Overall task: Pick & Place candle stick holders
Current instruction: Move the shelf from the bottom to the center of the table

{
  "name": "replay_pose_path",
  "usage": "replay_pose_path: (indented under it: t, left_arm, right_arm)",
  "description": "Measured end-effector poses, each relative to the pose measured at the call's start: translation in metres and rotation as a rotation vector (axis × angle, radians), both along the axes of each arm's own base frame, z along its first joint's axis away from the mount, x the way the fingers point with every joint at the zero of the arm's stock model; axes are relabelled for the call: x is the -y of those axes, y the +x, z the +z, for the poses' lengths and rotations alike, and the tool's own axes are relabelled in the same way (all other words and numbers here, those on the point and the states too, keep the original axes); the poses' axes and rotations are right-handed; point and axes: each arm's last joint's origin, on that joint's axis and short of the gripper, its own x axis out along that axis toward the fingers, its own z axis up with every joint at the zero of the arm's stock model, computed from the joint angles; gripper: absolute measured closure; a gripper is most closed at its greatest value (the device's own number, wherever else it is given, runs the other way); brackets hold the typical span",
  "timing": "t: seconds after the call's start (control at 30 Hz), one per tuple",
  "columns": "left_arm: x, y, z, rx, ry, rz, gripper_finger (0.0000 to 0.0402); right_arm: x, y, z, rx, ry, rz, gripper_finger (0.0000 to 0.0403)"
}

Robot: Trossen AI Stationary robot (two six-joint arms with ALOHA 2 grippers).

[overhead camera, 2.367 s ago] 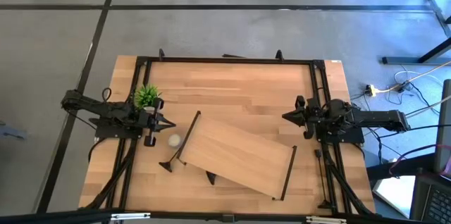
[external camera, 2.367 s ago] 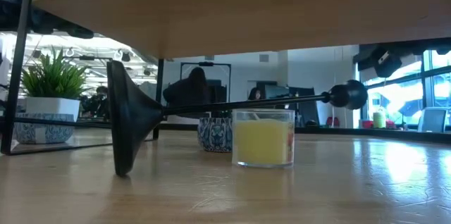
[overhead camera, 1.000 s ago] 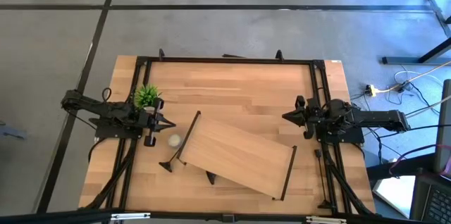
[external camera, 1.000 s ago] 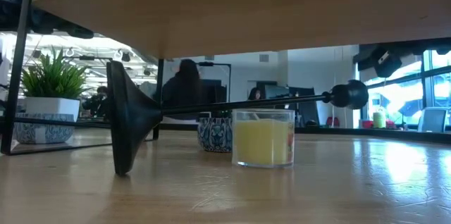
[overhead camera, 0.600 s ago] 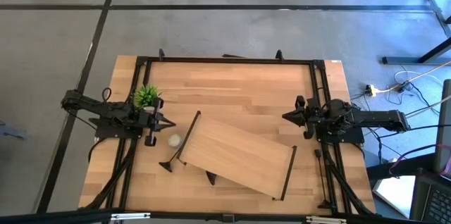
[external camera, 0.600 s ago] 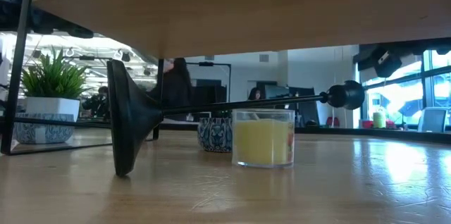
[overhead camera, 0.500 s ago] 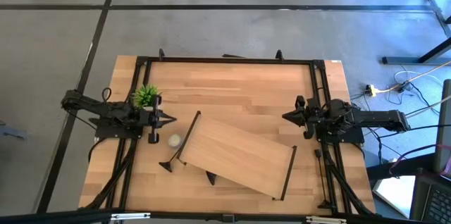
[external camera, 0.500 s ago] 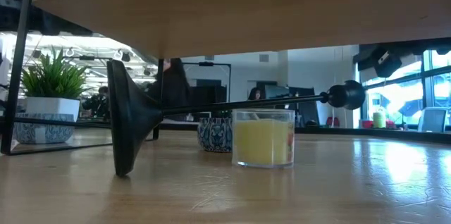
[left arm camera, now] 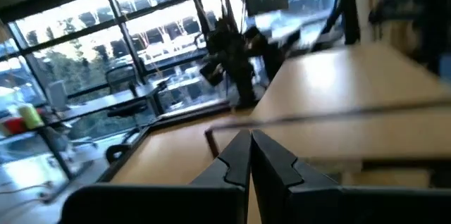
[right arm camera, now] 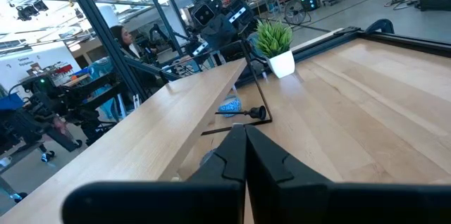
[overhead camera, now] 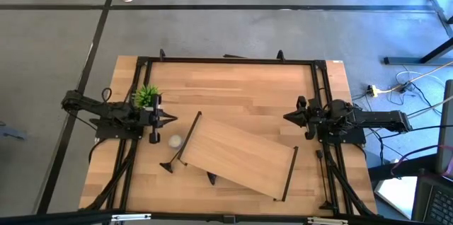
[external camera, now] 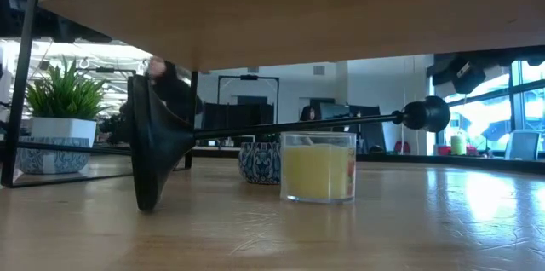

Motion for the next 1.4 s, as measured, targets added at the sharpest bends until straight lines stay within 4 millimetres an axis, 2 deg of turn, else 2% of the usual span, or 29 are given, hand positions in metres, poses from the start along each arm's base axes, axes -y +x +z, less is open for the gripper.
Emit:
replay_pose_path:
  t: [0.1, 0.33, 0.4, 0.63, 0.97, 1.03, 1.27, 1.4]
  left_arm:
    - [0.0, -0.001, 0.007, 0.077, -0.247, -0.028, 0.0395]
    - [-0.002, -0.005, 0.023, 0.276, -1.087, -0.195, 0.0395]
    - [-0.003, -0.006, 0.024, 0.297, -1.199, -0.203, 0.0395]
    - [-0.008, -0.007, 0.024, 0.405, -1.331, -0.069, 0.0395]
    - [-0.009, -0.007, 0.025, 0.427, -1.377, -0.073, 0.0395]
    - [-0.007, -0.007, 0.026, 0.405, -1.395, -0.139, 0.0395]
    - [0.005, -0.009, 0.031, 0.168, -1.413, -0.558, 0.0395]
    - [0.01, -0.011, 0.036, 0.172, -1.426, -0.65, 0.0395]
  right_arm:
    - [0.0, 0.0, 0.0, 0.0, 0.0, 0.0, 0.0402]
    - [0.0, 0.0, 0.0, 0.0, 0.0, 0.0, 0.0402]
    - [0.0, 0.0, 0.0, 0.0, 0.0, 0.0, 0.0402]
    - [0.0, 0.0, 0.0, 0.0, 0.0, 0.0, 0.0402]
    - [0.0, 0.0, 0.0, 0.0, 0.0, 0.0, 0.0402]
    - [0.0, 0.0, 0.0, 0.0, 0.0, 0.0, 0.0402]
    - [0.0, 0.0, 0.0, 0.001, 0.0, 0.001, 0.0402]
    - [0.0, 0.0, 0.0, 0.0, 0.0, 0.0, 0.0402]
